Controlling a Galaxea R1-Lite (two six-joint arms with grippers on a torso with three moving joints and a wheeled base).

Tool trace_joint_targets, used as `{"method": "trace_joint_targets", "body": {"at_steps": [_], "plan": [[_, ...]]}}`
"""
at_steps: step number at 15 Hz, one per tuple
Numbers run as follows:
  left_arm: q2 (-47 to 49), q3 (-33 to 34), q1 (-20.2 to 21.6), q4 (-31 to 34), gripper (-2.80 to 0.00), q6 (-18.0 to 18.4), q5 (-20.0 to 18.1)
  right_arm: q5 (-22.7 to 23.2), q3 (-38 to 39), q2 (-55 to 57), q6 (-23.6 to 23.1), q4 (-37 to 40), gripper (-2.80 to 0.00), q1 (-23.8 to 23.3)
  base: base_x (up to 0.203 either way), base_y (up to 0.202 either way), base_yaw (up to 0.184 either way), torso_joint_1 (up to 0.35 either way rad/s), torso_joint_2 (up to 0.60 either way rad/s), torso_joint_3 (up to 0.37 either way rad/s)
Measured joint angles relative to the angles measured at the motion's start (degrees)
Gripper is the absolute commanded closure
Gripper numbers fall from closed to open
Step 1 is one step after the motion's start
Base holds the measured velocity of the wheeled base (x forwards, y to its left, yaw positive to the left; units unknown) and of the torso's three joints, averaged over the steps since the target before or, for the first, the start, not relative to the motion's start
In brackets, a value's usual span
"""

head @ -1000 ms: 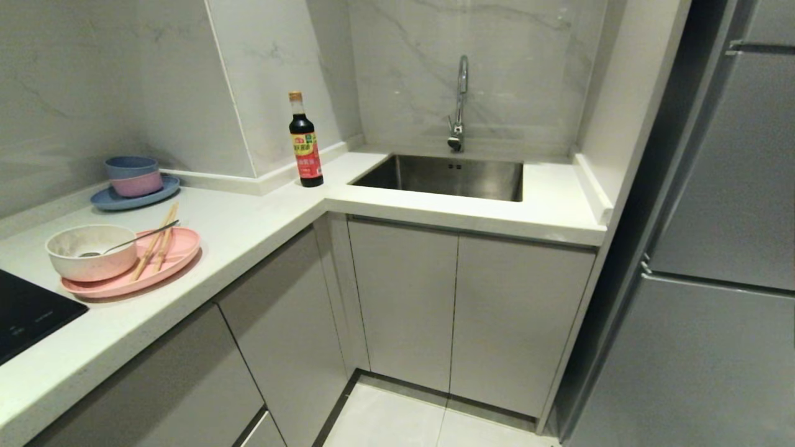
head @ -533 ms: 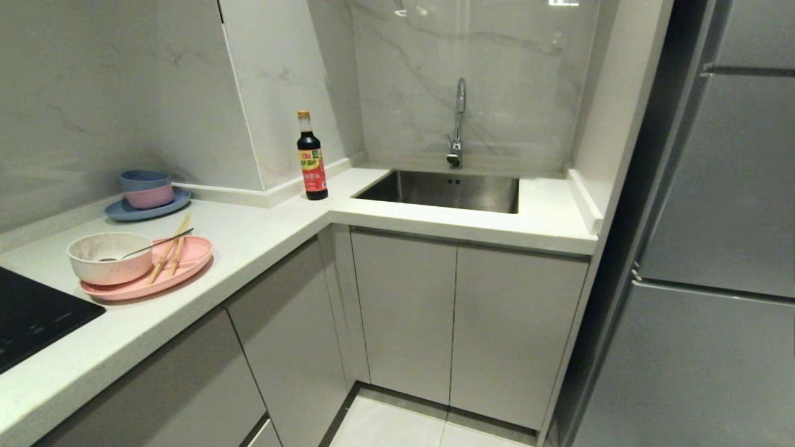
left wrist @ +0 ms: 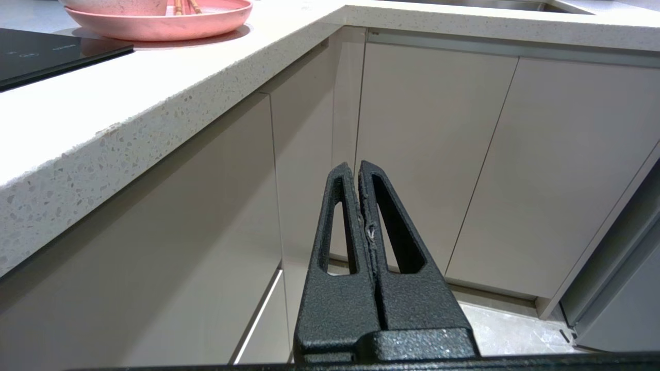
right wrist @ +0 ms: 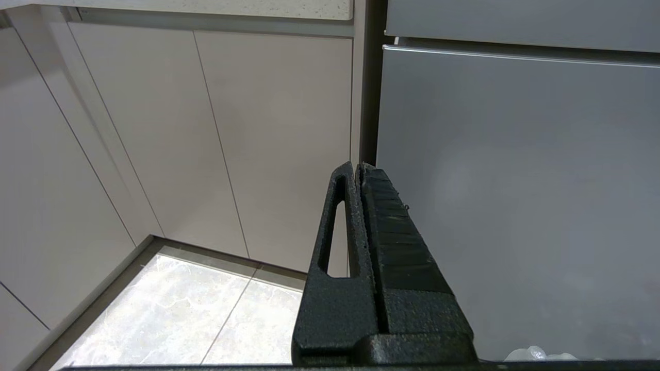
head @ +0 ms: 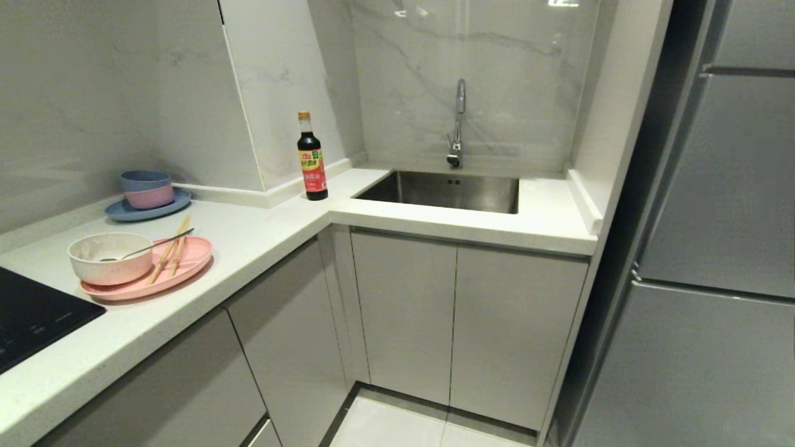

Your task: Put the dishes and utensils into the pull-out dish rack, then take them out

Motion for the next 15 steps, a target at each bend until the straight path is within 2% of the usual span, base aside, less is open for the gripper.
{"method": "trace_joint_targets", "body": {"at_steps": [15], "plan": [[0.0,0.0,0.0,0.0,0.0,0.02,-0.01,0.01,-0.02,-0.01,0.01,0.0,0.0,0.0,0.0,0.0,0.0,0.0,0.0,0.0]]}}
